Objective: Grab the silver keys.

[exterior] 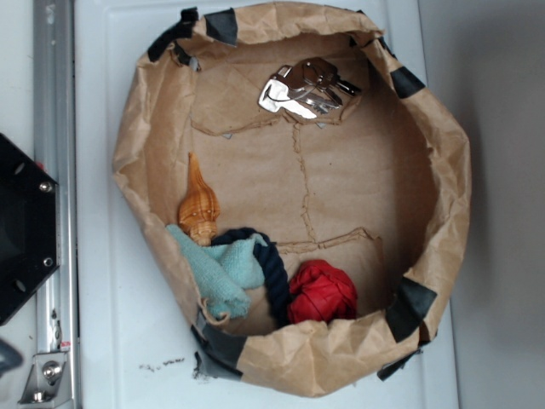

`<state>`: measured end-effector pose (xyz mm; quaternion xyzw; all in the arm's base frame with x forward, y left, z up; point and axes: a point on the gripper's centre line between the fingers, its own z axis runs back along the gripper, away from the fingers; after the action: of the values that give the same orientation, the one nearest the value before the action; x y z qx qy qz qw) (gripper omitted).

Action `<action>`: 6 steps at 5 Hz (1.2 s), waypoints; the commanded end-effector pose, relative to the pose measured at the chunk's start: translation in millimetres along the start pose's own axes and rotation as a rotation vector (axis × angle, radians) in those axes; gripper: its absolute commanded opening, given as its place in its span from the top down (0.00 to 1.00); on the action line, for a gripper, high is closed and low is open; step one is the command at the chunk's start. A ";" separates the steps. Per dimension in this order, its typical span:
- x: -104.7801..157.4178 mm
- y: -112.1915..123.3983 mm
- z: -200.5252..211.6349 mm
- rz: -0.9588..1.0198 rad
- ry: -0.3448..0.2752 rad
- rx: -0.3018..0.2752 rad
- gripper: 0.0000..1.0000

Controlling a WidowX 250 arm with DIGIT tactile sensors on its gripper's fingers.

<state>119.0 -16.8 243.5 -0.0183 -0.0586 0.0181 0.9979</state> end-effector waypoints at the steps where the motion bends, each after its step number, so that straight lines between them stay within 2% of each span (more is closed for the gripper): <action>1: 0.0 0.0 0.0 0.000 0.000 0.000 0.00; 2: 47.1 16.4 -32.9 0.057 -0.091 0.108 0.00; 3: 92.5 31.1 -48.9 0.068 -0.193 0.097 0.00; 4: 110.5 38.4 -64.2 0.030 -0.272 0.040 0.00; 5: 121.8 42.3 -85.9 0.161 -0.306 0.006 0.00; 6: 122.4 37.8 -99.9 0.329 -0.346 0.033 0.00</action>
<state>245.5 22.0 144.9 -0.0079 -0.2051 0.1948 0.9591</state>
